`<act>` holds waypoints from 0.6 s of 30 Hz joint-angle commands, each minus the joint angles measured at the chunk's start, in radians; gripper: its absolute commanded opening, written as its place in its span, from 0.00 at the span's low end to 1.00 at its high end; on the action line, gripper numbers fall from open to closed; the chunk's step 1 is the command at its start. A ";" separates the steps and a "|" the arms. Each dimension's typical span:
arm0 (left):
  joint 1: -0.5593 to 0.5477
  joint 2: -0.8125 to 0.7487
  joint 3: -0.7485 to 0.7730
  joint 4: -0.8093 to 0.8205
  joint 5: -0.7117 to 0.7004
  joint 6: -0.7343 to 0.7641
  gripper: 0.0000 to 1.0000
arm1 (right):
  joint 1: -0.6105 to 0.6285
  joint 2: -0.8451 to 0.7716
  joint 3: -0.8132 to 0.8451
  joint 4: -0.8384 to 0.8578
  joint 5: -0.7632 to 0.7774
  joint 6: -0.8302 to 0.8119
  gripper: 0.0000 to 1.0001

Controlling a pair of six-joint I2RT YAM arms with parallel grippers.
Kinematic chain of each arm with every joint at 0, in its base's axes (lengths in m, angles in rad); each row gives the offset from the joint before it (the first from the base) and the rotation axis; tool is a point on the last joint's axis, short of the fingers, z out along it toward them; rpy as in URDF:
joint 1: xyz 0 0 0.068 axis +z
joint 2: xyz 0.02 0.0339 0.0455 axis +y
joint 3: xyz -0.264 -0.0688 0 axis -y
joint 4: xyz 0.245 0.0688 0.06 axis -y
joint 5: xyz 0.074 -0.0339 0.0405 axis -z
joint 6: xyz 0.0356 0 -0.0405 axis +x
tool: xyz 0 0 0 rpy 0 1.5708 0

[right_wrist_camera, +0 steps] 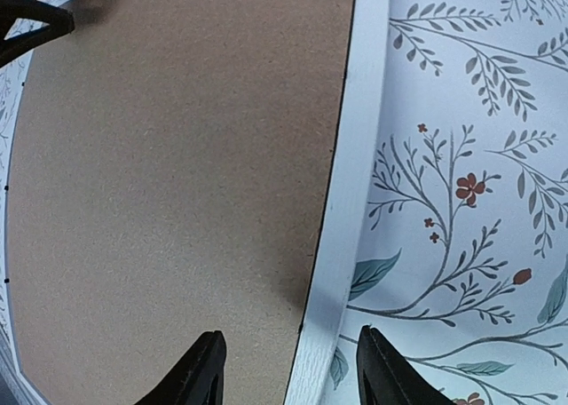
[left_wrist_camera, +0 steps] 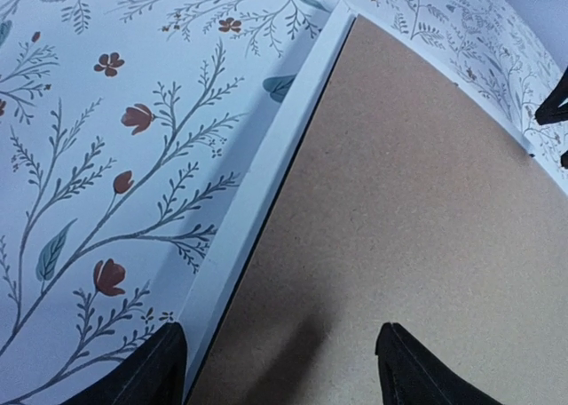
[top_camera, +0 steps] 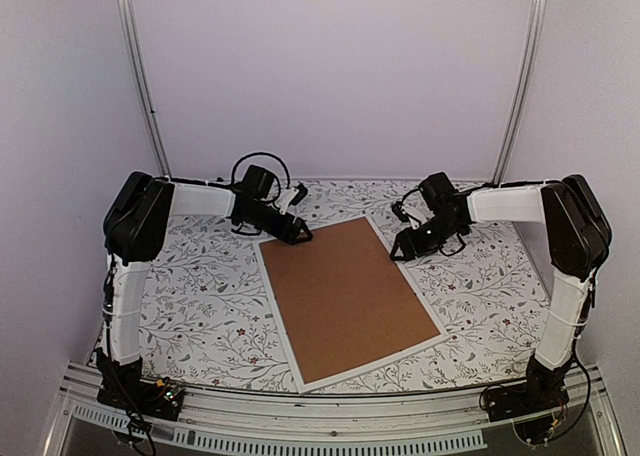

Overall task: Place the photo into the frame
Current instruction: Press the fastener onto the backboard.

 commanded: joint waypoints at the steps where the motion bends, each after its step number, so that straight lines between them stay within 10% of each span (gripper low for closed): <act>1: -0.010 0.007 -0.026 -0.030 0.032 0.016 0.75 | -0.033 0.016 -0.003 -0.013 0.027 0.080 0.53; 18: -0.011 -0.011 -0.045 -0.034 0.107 0.053 0.71 | -0.047 0.091 -0.014 -0.008 -0.052 0.139 0.49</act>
